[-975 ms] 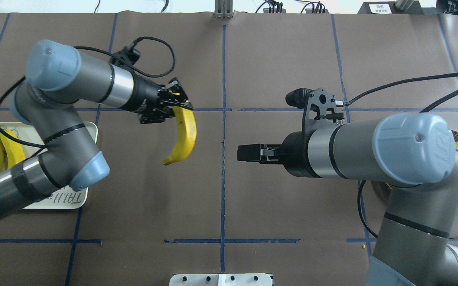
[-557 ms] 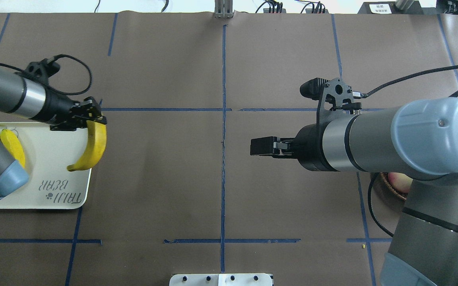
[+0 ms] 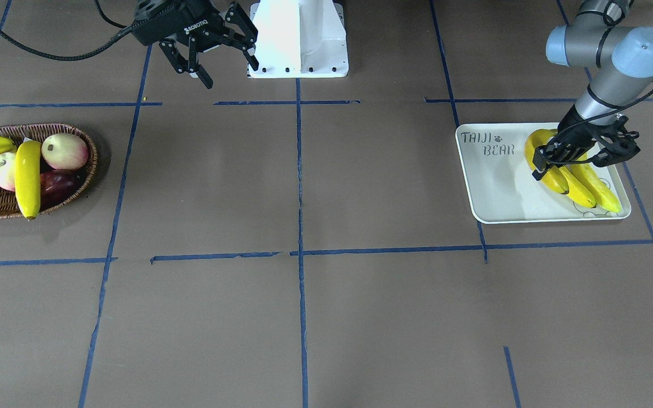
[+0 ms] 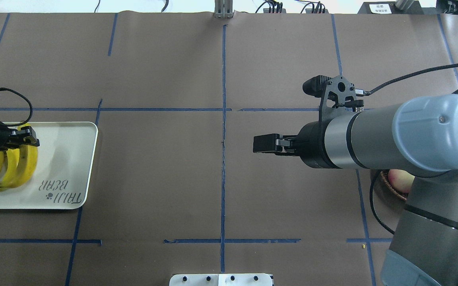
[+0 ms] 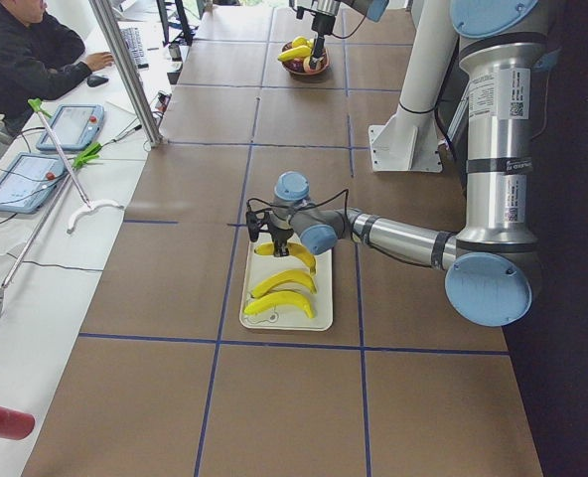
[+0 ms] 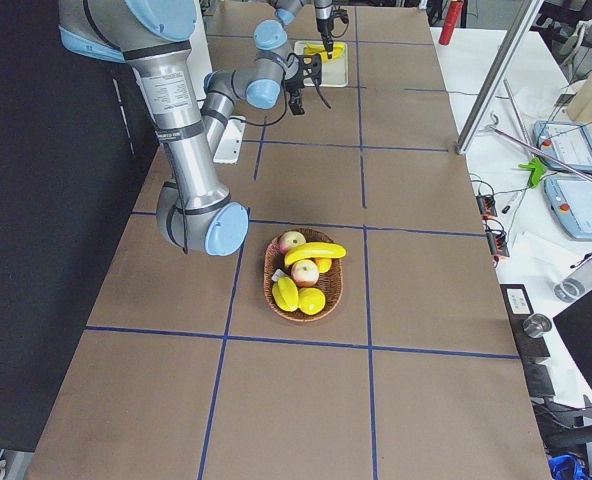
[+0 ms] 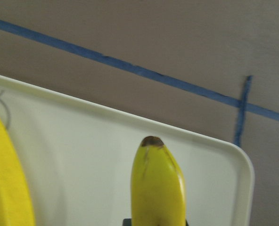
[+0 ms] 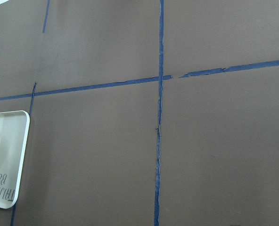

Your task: Transfer all bananas from basket to plate

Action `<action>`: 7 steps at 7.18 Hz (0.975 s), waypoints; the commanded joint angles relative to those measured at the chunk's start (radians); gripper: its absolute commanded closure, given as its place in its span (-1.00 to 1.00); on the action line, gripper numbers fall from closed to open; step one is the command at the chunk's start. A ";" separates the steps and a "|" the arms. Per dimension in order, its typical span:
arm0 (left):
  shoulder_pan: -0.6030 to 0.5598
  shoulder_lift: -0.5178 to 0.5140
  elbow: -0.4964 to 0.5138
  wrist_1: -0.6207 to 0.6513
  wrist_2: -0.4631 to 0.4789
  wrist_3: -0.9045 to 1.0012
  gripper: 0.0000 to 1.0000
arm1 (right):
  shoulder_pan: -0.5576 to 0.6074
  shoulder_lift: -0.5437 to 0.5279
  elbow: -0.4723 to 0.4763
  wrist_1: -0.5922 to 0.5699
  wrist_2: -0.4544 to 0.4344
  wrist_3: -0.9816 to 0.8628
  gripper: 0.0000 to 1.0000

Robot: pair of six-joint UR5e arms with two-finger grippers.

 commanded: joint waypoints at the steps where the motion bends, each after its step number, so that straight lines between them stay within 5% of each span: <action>1: 0.003 -0.017 0.000 0.040 0.010 -0.001 1.00 | 0.003 0.000 0.000 0.000 0.000 0.000 -1.00; 3: 0.006 -0.017 0.003 0.044 0.008 -0.014 1.00 | 0.009 -0.003 0.000 0.000 0.002 -0.002 -1.00; 4: 0.006 -0.017 0.008 0.042 0.007 -0.014 0.69 | 0.009 -0.003 0.001 0.000 0.002 -0.002 -1.00; 5: 0.006 -0.016 0.008 0.041 0.007 -0.014 -0.97 | 0.009 -0.005 0.000 0.000 0.002 -0.002 -1.00; 7: 0.006 -0.014 0.000 0.040 -0.004 -0.012 -1.00 | 0.022 -0.015 0.000 0.000 0.012 -0.006 -1.00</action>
